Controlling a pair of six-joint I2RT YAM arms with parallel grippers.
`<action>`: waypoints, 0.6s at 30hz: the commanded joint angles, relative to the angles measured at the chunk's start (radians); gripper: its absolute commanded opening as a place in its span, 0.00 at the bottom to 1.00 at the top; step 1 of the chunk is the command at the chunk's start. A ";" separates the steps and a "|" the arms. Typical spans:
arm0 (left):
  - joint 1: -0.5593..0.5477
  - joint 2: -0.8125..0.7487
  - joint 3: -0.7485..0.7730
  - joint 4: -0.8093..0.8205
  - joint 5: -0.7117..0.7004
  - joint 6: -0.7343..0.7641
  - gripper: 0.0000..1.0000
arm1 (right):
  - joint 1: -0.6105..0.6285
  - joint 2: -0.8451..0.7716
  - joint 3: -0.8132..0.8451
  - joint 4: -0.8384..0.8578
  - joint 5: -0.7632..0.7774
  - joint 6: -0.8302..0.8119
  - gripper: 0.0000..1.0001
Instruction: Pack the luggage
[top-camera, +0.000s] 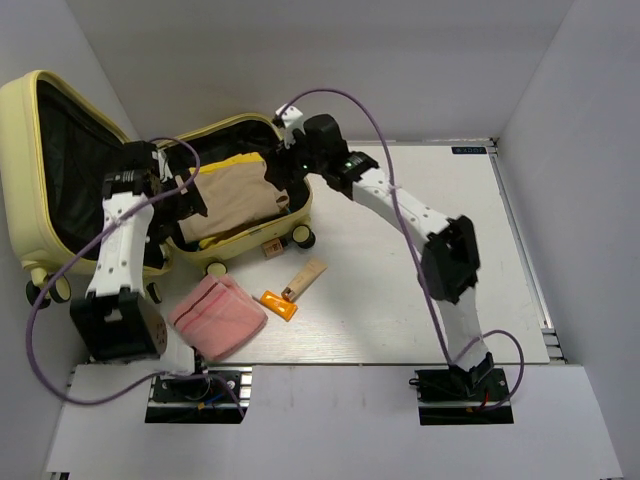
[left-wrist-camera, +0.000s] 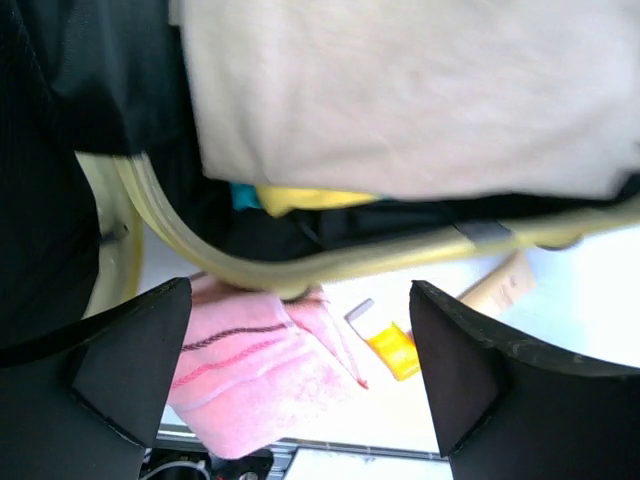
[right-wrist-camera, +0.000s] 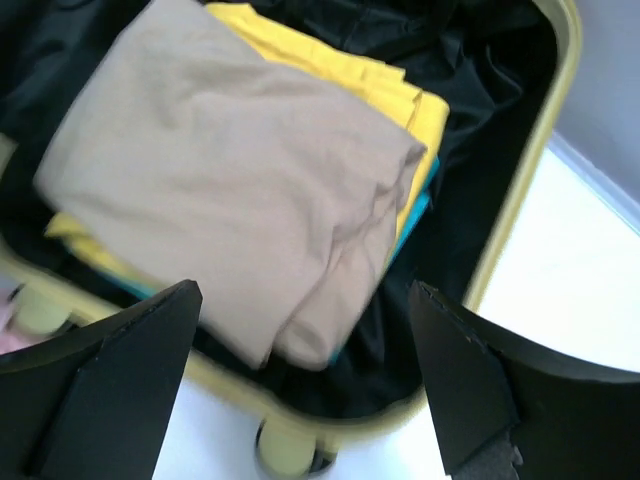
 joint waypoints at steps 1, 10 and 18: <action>-0.066 -0.155 -0.036 -0.039 -0.087 -0.041 1.00 | -0.005 -0.184 -0.159 0.016 0.009 -0.006 0.90; -0.458 -0.182 -0.240 -0.193 -0.320 -0.186 1.00 | -0.064 -0.665 -0.884 0.054 0.436 0.118 0.90; -0.796 -0.190 -0.459 0.000 -0.240 -0.155 1.00 | -0.129 -0.773 -1.057 -0.067 0.527 0.212 0.90</action>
